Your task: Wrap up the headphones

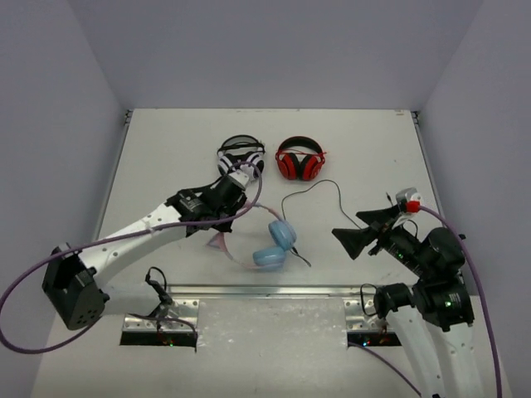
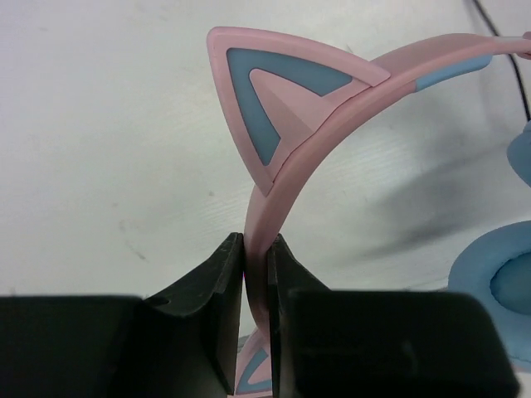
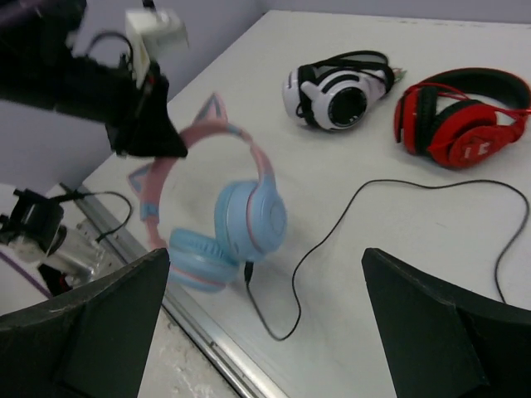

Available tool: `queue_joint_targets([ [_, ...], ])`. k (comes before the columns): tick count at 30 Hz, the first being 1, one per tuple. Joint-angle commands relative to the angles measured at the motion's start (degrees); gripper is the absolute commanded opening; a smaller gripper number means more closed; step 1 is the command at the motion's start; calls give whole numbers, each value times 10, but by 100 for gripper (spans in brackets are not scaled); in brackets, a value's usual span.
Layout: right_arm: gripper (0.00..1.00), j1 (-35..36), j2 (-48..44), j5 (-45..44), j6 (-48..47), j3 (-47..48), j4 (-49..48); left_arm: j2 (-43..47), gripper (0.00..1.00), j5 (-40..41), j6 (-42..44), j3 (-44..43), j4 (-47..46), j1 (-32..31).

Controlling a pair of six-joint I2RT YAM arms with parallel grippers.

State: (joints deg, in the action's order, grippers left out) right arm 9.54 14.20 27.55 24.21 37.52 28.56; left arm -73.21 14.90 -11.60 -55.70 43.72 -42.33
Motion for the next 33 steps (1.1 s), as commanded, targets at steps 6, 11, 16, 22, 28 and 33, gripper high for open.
queue_joint_targets([
  [6,99,5,141,301,52,-172,-528,123,0,191,-77,-149,70,1],
  [11,99,58,336,294,-19,-132,-573,124,0,204,-67,-268,119,1],
  [16,99,163,458,125,-121,-76,-537,123,0,198,-67,-316,143,1],
  [22,80,224,536,63,-103,-78,-635,133,0,191,-78,-357,137,1],
  [28,51,224,587,65,-26,-123,-831,146,0,201,-109,-428,127,1],
  [33,8,224,596,64,10,-176,-921,149,0,241,-120,-461,122,1],
])
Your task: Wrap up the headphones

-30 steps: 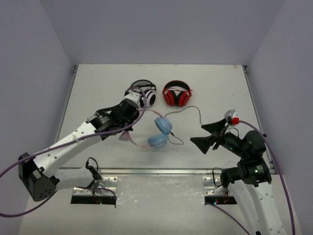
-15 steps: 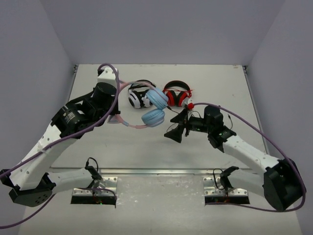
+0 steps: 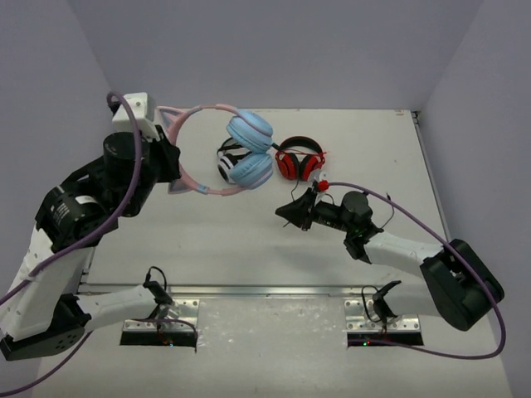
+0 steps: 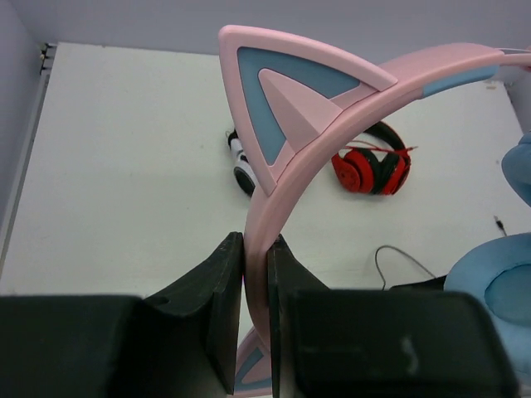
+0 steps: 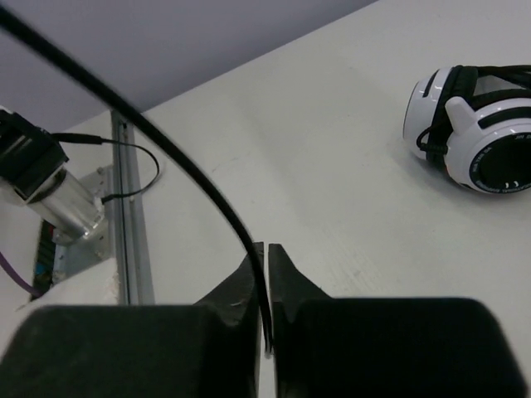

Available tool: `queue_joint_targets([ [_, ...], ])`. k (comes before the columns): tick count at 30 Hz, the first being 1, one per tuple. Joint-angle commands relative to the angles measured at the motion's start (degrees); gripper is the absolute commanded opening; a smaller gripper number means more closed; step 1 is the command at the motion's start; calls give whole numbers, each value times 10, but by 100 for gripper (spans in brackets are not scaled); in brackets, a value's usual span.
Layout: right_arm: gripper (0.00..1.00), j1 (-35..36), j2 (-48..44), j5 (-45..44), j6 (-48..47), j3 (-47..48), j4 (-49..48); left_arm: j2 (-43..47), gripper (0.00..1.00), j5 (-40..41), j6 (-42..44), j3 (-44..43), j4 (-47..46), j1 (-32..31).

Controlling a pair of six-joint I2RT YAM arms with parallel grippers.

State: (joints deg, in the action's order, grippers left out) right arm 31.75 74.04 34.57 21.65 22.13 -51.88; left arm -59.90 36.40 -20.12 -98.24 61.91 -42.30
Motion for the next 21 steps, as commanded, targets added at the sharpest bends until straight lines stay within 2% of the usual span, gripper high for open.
queue_joint_targets([
  [1,1,2,-6,-13,36,-24,-113,16,0,31,-34,-39,-60,0],
  [5,1,2,-68,-53,22,-60,-57,1,0,110,-40,-35,-60,0],
  [8,1,2,-156,-127,-4,-78,61,-13,0,197,-15,-14,-85,1],
  [9,1,2,-213,-182,-31,-77,153,-17,0,216,-2,0,-96,0],
  [11,1,2,-273,-244,-59,-58,248,-20,0,244,72,68,-169,1],
  [12,1,2,-325,-273,-91,-42,342,-17,0,244,103,100,-201,1],
  [13,1,2,-346,-336,-106,-25,386,-17,0,225,138,132,-267,0],
  [14,1,2,-361,-361,-122,15,421,-16,0,219,195,198,-301,1],
  [16,1,2,-386,-419,-165,61,505,-26,0,196,228,243,-335,0],
  [18,1,2,-392,-422,-194,124,541,-48,0,148,259,289,-339,-1],
  [19,1,2,-394,-392,-202,155,556,-53,0,99,277,305,-346,-4],
  [21,1,2,-391,-365,-232,186,571,-63,0,87,284,353,-357,-12],
])
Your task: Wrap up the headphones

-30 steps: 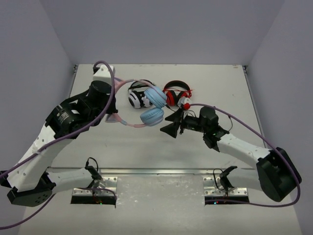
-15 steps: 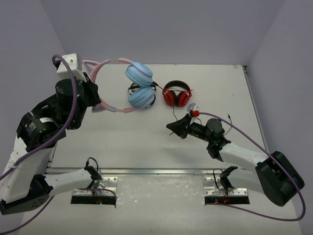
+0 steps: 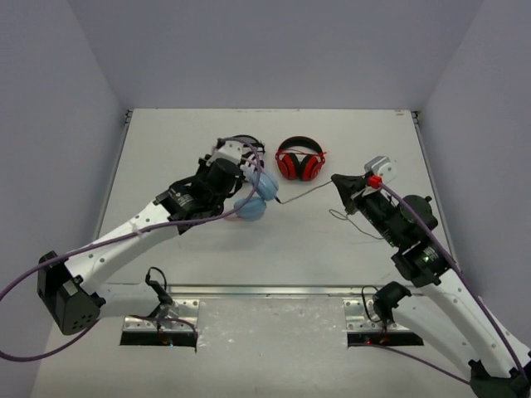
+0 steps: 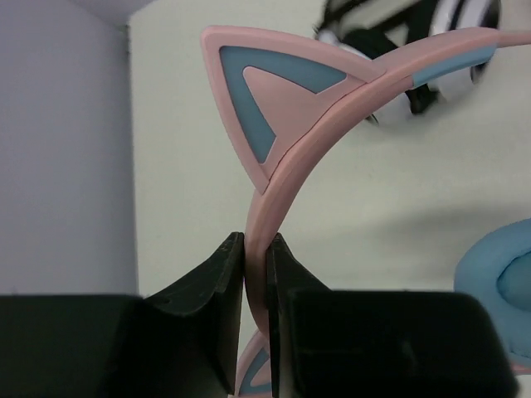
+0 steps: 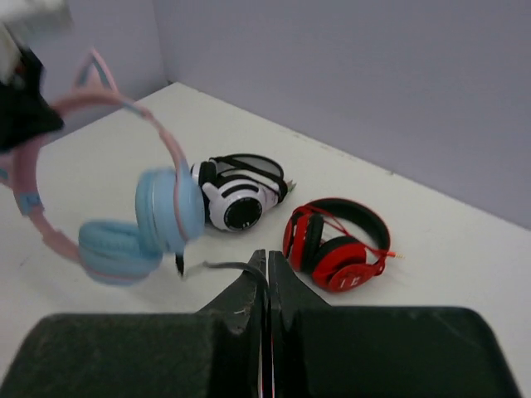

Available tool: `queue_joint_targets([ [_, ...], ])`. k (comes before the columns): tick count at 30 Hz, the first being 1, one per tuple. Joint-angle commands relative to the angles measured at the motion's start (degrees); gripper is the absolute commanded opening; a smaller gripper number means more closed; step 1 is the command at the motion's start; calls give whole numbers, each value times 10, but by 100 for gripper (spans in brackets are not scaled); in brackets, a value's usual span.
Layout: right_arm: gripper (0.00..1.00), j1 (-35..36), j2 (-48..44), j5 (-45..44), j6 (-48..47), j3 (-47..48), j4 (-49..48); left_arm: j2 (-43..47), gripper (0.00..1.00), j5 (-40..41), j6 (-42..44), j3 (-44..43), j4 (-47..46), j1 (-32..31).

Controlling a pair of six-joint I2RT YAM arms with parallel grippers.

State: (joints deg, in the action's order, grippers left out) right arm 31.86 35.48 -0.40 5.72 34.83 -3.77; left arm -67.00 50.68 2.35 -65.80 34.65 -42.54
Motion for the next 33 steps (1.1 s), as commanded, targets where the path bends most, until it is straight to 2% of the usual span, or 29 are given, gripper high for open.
queue_joint_targets([
  [1,1,0,0,-7,-85,75,115,7,0,-103,67,40,-83,-15],
  [3,1,0,30,1,-125,137,149,8,0,-138,80,73,-88,-35],
  [6,1,0,74,70,-167,197,199,4,0,-187,104,88,-88,-125],
  [7,1,0,84,91,-170,207,212,0,0,-225,107,88,-85,-153],
  [10,1,0,105,173,-164,228,212,-16,0,-292,87,77,-80,-167],
  [14,1,0,119,218,-115,189,164,-6,0,-334,72,66,-81,-172],
  [17,1,1,138,191,-70,167,134,16,0,-366,71,60,-87,-174],
  [21,1,23,194,133,-29,183,161,31,0,-378,70,55,-94,-174],
  [22,1,49,219,105,-28,192,168,31,0,-366,66,52,-93,-174],
  [24,1,84,251,-16,-26,200,177,30,0,-348,58,41,-88,-173],
  [26,1,90,265,-56,-8,201,177,36,0,-342,55,38,-90,-174],
  [33,1,90,306,-113,41,209,189,109,0,-357,52,48,-113,-174],
])
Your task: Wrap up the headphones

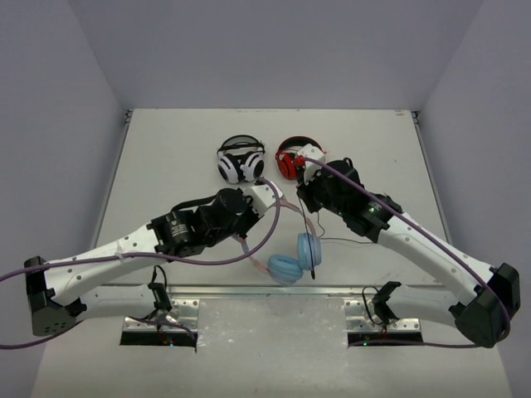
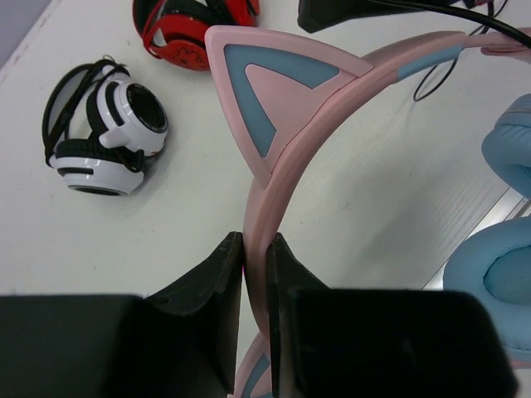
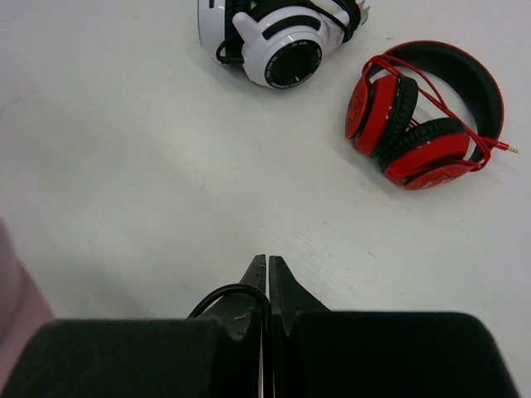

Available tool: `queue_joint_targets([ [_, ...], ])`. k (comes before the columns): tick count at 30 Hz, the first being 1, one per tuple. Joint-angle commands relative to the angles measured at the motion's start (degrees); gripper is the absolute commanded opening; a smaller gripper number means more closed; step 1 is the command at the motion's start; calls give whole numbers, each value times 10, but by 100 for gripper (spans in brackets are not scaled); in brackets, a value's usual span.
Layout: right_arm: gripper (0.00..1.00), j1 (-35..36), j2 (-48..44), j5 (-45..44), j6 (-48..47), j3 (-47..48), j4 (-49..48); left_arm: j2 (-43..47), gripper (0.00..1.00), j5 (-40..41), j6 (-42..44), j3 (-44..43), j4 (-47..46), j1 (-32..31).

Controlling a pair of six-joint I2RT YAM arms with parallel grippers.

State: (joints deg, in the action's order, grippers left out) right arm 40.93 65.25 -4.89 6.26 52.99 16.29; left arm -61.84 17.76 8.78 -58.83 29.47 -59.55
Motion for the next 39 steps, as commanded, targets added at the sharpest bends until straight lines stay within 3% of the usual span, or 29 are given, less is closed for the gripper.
queue_joint_targets([
  [1,1,-1,5,-75,47,20,-20,67,0,-28,-12,-20,-64,-4],
  [8,1,-1,0,-56,59,11,-43,102,0,-30,-24,-16,-75,-4],
  [12,1,-1,-11,32,62,-15,-83,124,0,-41,-55,-37,-105,-3],
  [16,14,-1,-59,147,64,-75,-214,177,0,-72,-88,-35,-170,-3],
  [20,14,-1,-87,234,102,-125,-326,206,0,-66,-129,-48,-188,-4],
  [21,8,-1,-85,247,128,-126,-345,207,0,-62,-133,-52,-189,-4],
  [24,8,-1,-55,289,182,-129,-413,207,0,-49,-154,-68,-200,-4],
  [33,1,-1,43,341,282,-161,-621,208,0,37,-232,-145,-232,-4],
  [39,4,-1,95,363,341,-184,-709,171,0,231,-247,-217,-218,-4],
])
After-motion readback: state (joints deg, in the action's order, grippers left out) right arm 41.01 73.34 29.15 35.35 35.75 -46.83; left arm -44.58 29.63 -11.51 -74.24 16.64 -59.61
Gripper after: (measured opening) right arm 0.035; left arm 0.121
